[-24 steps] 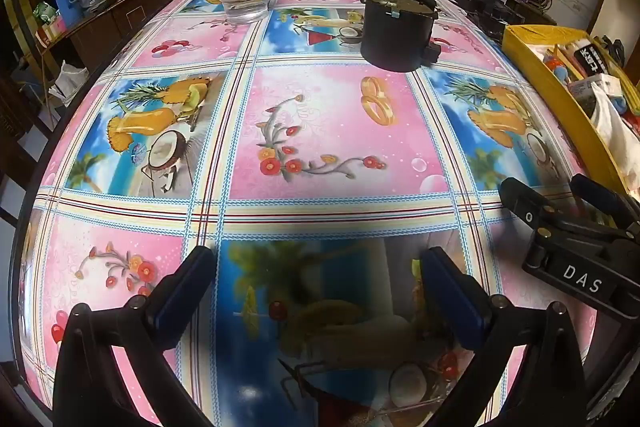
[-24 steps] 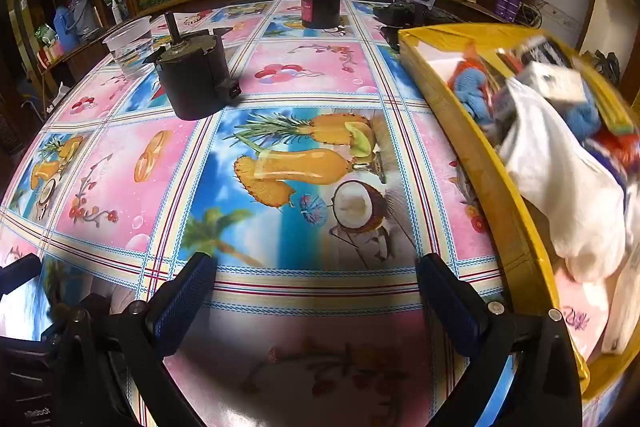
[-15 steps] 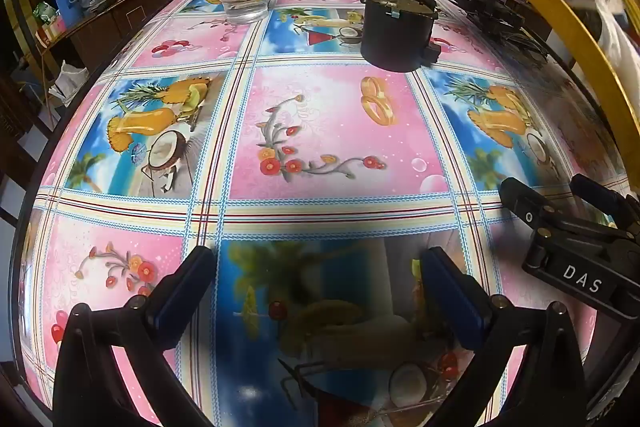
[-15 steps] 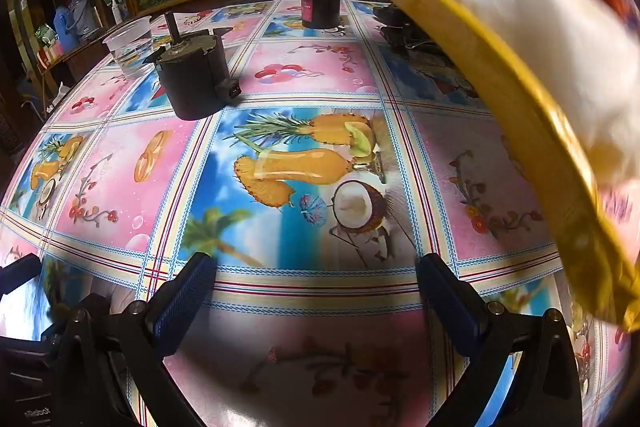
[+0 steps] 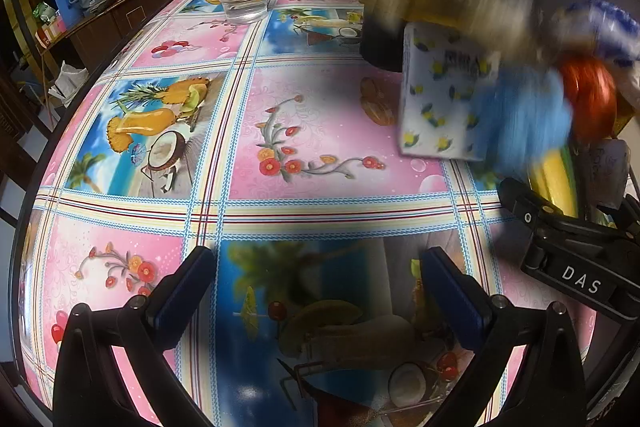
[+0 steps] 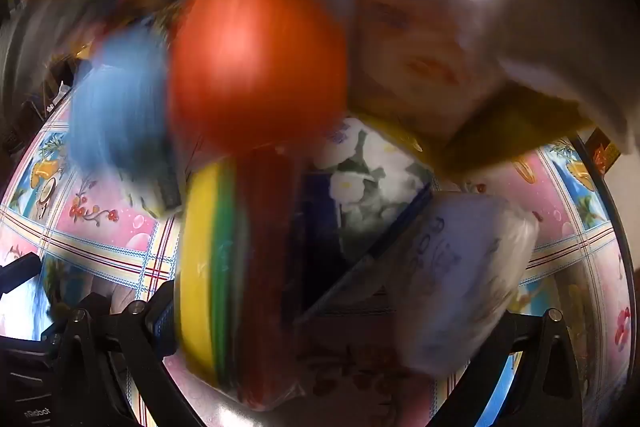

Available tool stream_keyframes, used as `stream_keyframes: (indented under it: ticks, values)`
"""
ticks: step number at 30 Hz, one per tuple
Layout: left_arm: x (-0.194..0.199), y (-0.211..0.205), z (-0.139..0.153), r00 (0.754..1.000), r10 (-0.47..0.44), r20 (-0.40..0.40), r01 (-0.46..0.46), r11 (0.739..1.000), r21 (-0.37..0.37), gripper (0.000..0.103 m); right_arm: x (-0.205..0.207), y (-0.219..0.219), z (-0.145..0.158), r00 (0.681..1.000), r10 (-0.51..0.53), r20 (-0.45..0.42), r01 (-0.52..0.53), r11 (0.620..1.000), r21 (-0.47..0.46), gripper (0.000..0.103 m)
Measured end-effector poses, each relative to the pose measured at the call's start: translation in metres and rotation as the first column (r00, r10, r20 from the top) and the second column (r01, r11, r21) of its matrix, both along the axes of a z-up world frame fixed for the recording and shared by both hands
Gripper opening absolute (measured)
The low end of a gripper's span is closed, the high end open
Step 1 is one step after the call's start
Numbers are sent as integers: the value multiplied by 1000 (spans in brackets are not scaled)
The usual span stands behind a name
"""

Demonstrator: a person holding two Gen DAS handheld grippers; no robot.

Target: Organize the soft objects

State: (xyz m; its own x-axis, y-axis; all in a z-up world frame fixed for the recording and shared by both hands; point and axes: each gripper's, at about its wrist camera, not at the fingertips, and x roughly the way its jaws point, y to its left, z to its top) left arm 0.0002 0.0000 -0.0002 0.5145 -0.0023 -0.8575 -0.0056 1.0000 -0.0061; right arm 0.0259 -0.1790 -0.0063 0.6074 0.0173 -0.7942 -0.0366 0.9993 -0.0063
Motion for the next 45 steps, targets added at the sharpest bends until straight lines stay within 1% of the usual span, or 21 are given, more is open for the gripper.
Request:
stream_keyframes:
  ticks: [5, 7, 11, 45]
  values:
    - [-1, 1, -2, 1000, -3, -2, 3, 1000, 0, 103, -2, 0, -2, 1000, 0, 0, 0, 1000, 0, 103]
    - [-1, 1, -1, 1000, -4, 0, 4, 1000, -1, 103, -2, -7, 1, 1000, 0, 0, 0, 1000, 1, 103]
    - [-1, 0, 1, 1000, -4, 0, 4, 1000, -1, 103, 0, -7, -4, 1000, 0, 0, 0, 1000, 1, 103]
    - [-1, -1, 0, 1000, -5, 0, 5, 1000, 0, 103, 0, 0, -2, 1000, 0, -1, 0, 1000, 1, 103]
